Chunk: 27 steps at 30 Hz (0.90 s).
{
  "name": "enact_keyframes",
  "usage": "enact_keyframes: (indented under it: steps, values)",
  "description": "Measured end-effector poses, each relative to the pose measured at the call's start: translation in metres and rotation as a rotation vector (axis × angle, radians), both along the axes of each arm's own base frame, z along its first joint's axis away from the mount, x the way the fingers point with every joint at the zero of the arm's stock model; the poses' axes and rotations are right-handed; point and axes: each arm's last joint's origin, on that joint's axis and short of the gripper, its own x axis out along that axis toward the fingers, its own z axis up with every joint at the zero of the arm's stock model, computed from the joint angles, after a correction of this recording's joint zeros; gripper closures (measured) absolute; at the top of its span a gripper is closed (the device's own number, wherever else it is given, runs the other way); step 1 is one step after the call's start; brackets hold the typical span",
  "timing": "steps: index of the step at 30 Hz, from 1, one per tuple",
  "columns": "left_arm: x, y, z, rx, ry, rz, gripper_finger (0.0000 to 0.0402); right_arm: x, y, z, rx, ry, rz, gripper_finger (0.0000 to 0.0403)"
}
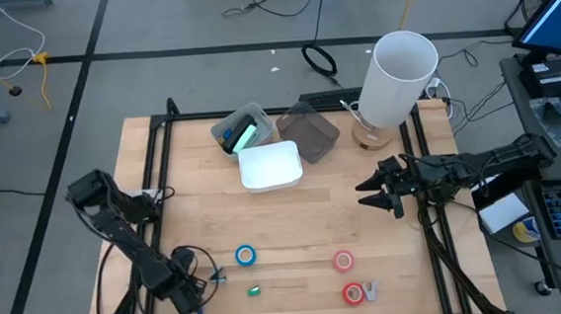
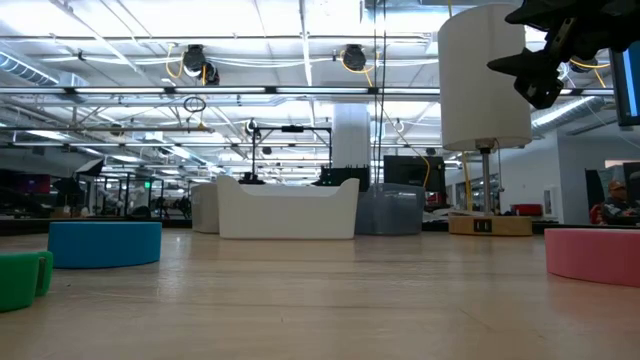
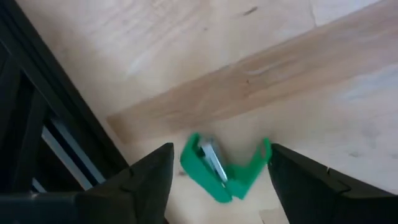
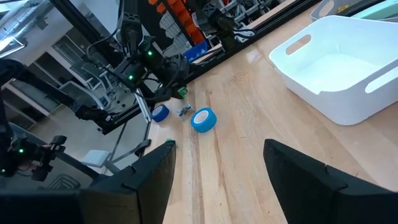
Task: Pick and place Stapler, Stapler remover, tape
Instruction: Put the left small green stapler into the gray bin
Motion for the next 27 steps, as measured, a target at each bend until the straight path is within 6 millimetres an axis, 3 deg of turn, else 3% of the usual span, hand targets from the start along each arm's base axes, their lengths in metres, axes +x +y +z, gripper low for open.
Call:
enact_keyframes:
  steps: [6,18,22,27]
  values:
    - [0.009,0.001,-0.008,-0.022,0.022,0.005,0.0183,0.000,0.000,0.000,0.003,0.000,-0.001,0.0165]
    - [0.018,0.005,-0.009,-0.035,0.014,0.027,0.0329,0.000,0.000,0.000,0.003,0.000,-0.001,0.0165]
    - [0.020,0.007,-0.009,-0.021,0.009,0.035,0.0342,0.000,0.000,0.000,0.001,0.000,0.000,0.0165]
    - [0.023,0.017,-0.006,0.057,0.013,0.043,0.0327,0.000,0.000,0.000,0.000,0.000,0.000,0.0165]
